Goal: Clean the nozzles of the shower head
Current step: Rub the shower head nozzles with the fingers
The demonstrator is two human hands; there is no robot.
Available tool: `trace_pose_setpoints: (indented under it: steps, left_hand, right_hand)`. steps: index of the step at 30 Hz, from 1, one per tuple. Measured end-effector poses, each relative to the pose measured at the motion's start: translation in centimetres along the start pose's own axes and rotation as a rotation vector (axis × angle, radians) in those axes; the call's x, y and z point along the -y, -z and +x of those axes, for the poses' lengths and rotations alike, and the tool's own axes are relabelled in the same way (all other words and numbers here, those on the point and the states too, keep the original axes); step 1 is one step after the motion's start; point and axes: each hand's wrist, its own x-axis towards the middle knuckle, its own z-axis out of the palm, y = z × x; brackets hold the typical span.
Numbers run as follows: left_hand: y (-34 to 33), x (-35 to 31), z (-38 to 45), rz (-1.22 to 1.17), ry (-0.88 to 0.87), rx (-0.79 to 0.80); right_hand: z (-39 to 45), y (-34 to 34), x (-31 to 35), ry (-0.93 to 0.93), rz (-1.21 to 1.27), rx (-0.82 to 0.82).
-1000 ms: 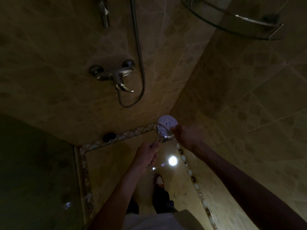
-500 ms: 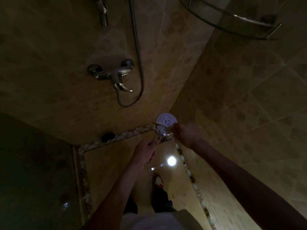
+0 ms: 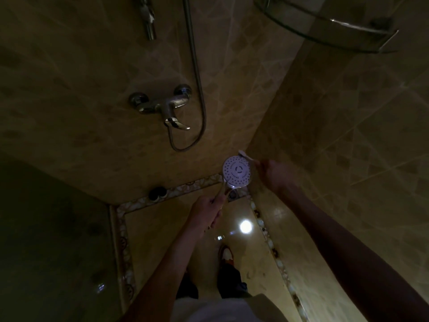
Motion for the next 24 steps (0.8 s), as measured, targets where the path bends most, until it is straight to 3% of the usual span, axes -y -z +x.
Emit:
trace_pose_setpoints:
  steps: [2, 6, 12, 18, 24]
  left_hand:
    - [-0.1, -0.2, 0.0, -0.016, 0.007, -0.005]
    - [0.3, -0.2, -0.3, 0.004, 0.004, -0.009]
    - [-0.1, -1.0, -0.8, 0.021, -0.013, 0.004]
    - [0.3, -0.8, -0.7, 0.035, -0.001, 0.014]
    - [0.2, -0.8, -0.4, 0.034, -0.016, 0.037]
  right_hand:
    - [-0.6, -0.1, 0.4, 0.015, 0.023, -0.013]
    - [-3.1, -1.9, 1.6, 0.253, -0.054, -0.025]
    - [0.2, 0.6, -0.2, 0.007, -0.066, -0.017]
    - [-3.6, -1.9, 1.9, 0.233, -0.125, -0.027]
    - [-0.6, 1.2, 0.9, 0.011, -0.065, -0.032]
